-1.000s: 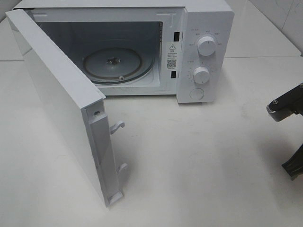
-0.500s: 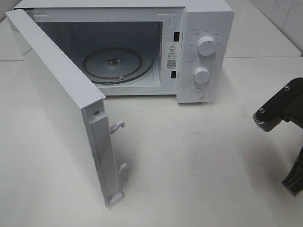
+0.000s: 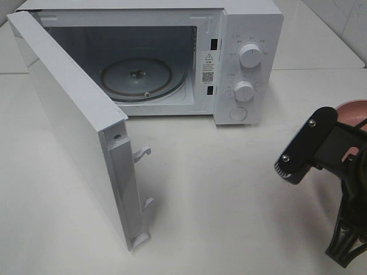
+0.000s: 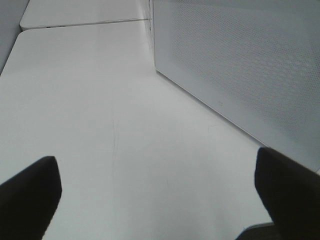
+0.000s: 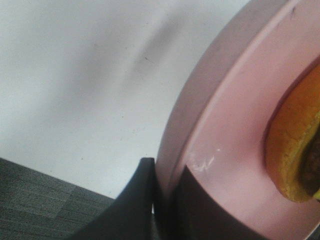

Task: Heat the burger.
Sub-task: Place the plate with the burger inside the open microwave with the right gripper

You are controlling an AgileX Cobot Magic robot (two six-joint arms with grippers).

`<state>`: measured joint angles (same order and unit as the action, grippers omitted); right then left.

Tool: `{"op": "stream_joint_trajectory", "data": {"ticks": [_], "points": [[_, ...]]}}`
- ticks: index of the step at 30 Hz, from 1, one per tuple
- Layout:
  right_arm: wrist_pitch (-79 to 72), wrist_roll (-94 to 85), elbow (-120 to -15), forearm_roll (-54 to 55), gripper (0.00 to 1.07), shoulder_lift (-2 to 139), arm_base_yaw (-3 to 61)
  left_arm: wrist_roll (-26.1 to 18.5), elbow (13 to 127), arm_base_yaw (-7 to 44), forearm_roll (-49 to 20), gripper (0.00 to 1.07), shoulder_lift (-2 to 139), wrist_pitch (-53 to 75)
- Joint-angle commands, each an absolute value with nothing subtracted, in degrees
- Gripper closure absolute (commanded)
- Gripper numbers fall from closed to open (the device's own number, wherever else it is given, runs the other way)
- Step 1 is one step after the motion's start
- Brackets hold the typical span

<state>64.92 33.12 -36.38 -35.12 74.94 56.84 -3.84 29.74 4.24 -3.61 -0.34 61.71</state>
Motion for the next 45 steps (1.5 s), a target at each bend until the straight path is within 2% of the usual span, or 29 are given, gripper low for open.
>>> {"op": "stream_joint_trajectory", "data": {"ticks": [1, 12, 35, 45], "points": [[67.49, 32.77, -36.1, -38.39, 1.07, 74.6, 59.53, -3.9, 29.56, 4.41, -3.78, 0.09, -0.57, 61.19], [66.92, 26.36, -36.1, -38.39, 1.07, 74.6, 65.55, -3.9, 29.56, 4.41, -3.78, 0.09, -0.57, 61.19], [59.82, 4.3, -36.21, -40.68, 1.07, 74.6, 65.55, -3.9, 29.56, 4.41, -3.78, 0.09, -0.57, 61.19], [56.95, 4.01, -36.21, -45.15, 1.07, 74.6, 65.55, -3.9, 29.56, 4.41, -3.78, 0.09, -0.57, 61.19]]}}
